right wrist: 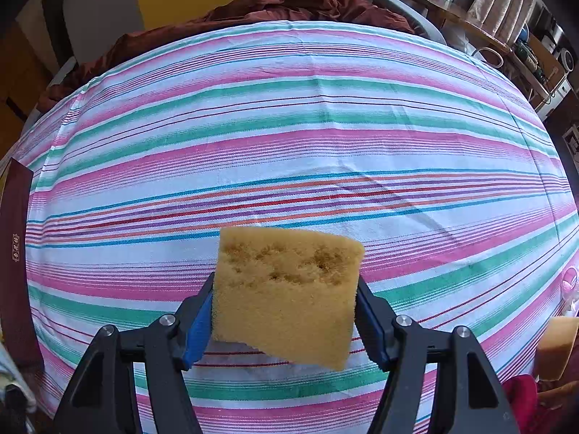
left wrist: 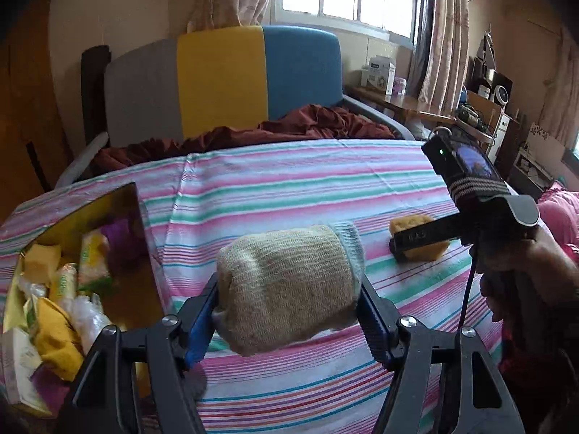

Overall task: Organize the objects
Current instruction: 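Carry the white sock into the gold tray and open the left tool, then carry the yellow sponge into the gold tray and open the right tool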

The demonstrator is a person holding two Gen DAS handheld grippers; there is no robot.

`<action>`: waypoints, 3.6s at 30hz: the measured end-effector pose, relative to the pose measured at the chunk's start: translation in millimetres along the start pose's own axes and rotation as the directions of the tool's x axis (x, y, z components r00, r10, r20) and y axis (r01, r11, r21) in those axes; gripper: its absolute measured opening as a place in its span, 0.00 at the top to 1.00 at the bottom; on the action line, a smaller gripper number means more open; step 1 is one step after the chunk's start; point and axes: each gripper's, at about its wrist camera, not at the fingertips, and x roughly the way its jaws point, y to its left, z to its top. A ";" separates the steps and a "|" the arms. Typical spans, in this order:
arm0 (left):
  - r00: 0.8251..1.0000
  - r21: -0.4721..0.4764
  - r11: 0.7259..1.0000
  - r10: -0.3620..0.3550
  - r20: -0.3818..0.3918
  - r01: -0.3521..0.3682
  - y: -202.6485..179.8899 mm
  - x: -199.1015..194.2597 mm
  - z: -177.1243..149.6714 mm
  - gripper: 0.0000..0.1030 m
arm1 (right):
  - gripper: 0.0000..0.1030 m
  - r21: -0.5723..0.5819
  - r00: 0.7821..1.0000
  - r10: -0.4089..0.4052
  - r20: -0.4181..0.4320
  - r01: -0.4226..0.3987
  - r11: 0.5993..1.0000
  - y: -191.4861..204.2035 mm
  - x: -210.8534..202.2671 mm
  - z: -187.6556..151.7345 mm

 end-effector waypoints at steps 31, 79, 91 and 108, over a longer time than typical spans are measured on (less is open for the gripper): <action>0.996 -0.383 0.920 0.091 0.000 -0.084 218.5 -98.3 -81.3 0.32 | 0.33 -0.053 0.998 -0.058 0.028 0.059 0.997 43.5 -3.5 -10.1; 0.935 -0.362 0.868 0.353 -0.030 -0.339 226.6 -116.9 -86.2 0.00 | 0.35 -0.567 0.919 0.390 0.056 -0.293 0.770 402.2 -75.8 -19.5; 0.914 -0.389 0.834 0.401 -0.058 -0.391 237.3 -118.7 -86.9 0.00 | 0.27 -0.575 0.948 0.318 -0.005 -0.263 0.774 423.5 -33.3 -18.8; 0.902 -0.434 0.799 0.425 -0.081 -0.416 227.4 -126.2 -88.3 0.00 | 0.20 -0.473 0.921 0.327 0.213 -0.196 0.859 381.6 -88.6 -50.6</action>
